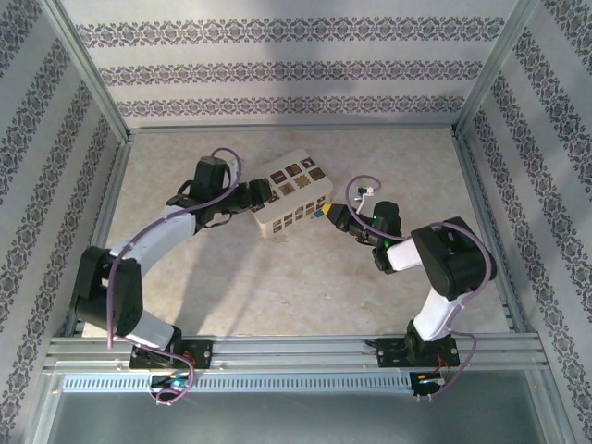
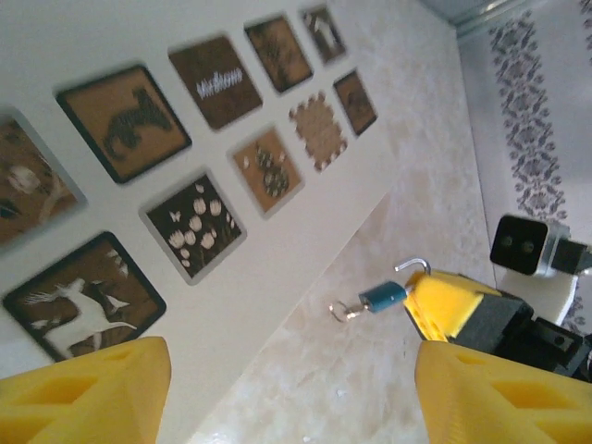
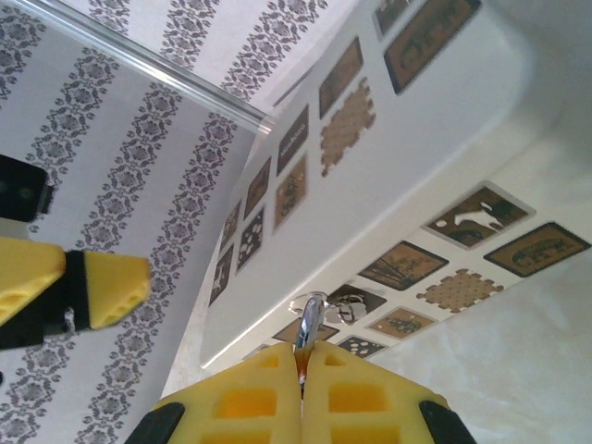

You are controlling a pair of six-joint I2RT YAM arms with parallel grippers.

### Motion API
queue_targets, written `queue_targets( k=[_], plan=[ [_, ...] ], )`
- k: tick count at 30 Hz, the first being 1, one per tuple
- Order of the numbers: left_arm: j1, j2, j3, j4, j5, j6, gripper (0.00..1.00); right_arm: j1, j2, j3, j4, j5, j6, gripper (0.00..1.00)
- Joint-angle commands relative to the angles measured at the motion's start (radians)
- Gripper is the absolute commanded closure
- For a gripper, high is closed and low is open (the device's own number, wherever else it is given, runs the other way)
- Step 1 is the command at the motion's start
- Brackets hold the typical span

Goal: Unlock the padlock with the key

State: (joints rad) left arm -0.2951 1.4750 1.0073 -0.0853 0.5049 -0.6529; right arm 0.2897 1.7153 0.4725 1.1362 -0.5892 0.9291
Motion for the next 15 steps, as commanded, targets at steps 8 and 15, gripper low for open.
queue_targets(
  k=[8, 15],
  plan=[
    [0.021, -0.323, -0.127, -0.010, -0.346, 0.200, 0.21, -0.010, -0.309, 0.031, -0.412, -0.017, -0.146, 1.00],
    [0.022, -0.502, -0.225, 0.016, -0.529, 0.263, 0.13, -0.011, -0.491, 0.110, -0.789, -0.026, -0.260, 1.00]
  ],
)
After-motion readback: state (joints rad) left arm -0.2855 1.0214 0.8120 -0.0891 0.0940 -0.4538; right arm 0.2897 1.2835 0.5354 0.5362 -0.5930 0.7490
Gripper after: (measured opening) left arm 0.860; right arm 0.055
